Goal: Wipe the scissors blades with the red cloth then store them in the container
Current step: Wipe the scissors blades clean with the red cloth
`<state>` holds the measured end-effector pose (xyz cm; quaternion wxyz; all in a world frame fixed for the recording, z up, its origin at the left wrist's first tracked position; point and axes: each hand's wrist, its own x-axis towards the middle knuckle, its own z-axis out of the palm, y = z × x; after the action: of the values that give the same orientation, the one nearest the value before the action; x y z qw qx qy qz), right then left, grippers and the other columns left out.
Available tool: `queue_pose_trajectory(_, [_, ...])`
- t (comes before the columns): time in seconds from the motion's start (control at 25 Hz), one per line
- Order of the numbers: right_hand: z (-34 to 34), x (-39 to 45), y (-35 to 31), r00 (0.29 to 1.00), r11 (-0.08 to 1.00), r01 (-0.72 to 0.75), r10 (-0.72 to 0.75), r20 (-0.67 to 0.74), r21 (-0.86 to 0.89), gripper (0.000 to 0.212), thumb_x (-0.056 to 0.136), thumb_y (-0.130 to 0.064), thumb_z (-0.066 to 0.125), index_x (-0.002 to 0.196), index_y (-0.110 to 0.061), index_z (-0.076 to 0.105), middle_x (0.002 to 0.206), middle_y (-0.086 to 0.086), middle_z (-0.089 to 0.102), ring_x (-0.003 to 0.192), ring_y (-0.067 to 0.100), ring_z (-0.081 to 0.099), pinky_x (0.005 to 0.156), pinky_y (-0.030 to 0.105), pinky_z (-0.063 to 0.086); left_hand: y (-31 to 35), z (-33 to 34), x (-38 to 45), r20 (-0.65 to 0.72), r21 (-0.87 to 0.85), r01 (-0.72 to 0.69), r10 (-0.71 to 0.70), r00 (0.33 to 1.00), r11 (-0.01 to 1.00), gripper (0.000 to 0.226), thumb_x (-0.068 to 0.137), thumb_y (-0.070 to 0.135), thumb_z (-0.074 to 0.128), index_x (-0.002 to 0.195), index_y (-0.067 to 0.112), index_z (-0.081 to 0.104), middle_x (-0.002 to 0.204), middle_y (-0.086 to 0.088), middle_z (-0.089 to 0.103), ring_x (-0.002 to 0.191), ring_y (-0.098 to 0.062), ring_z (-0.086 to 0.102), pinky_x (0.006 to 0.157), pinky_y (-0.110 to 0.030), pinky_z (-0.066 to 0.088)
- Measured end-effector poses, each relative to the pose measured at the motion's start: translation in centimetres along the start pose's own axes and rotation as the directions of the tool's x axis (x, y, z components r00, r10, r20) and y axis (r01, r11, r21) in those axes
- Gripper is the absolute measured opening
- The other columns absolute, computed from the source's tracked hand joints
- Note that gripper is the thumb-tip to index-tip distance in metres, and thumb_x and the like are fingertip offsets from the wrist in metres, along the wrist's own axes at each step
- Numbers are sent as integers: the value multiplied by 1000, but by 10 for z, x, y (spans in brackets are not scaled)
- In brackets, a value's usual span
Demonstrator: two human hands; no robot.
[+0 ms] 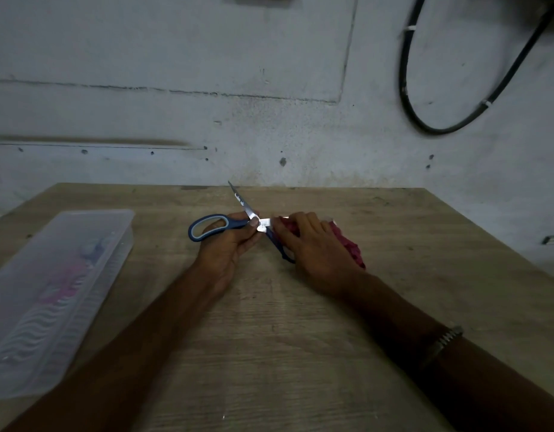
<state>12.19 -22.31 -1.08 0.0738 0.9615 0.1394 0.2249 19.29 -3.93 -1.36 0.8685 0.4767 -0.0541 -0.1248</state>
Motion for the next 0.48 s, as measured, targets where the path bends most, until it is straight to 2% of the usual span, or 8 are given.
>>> queue_pose_trajectory(0.08, [-1,-3,13,993,992,-117,116,30,48,67,99,-32,44,160,-19,19,141,13,39,124,29,41,99,43,41,3,1,-1,-2,-20,19,-19,1000,1000,24,90,-3,67,113,1,69,115,-11,74,104,-19,73,88,-30,62])
queue_pose_trajectory(0.16, [-6,-6,23,960,953,-281,279,40,111,71,97,-22,51,161,-21,18,141,13,37,123,27,41,101,41,42,1,3,2,1,-19,23,-23,1000,1000,25,90,-3,67,115,1,69,117,-12,74,101,-18,74,87,-30,62])
queue_pose_trajectory(0.2, [-9,-6,24,947,938,-319,322,-5,135,74,95,-17,56,160,-21,21,140,13,38,122,27,43,100,41,44,0,2,3,2,-8,19,-19,1000,1000,24,90,-2,68,114,1,69,117,-13,74,101,-18,74,88,-31,62])
queue_pose_trajectory(0.32, [-17,0,4,961,949,-197,236,-143,246,70,94,-18,65,153,-29,31,135,12,46,115,26,52,92,40,52,-2,1,4,20,24,5,-6,1000,1000,28,90,-1,70,118,-2,68,118,-15,75,108,-22,73,91,-32,61])
queue_pose_trajectory(0.4, [-14,3,-9,984,955,-90,130,-125,282,68,92,-20,68,148,-33,34,130,12,48,113,27,51,85,37,48,-3,1,2,46,47,-13,11,999,999,26,89,-1,70,115,-1,70,113,-12,77,107,-22,74,89,-31,61])
queue_pose_trajectory(0.48, [-7,5,-6,995,985,-69,80,-61,158,71,89,-23,69,152,-29,38,131,11,48,115,28,47,83,32,38,-2,3,-1,28,65,-32,30,999,997,22,89,-1,70,111,2,72,108,-9,79,102,-19,75,86,-29,62])
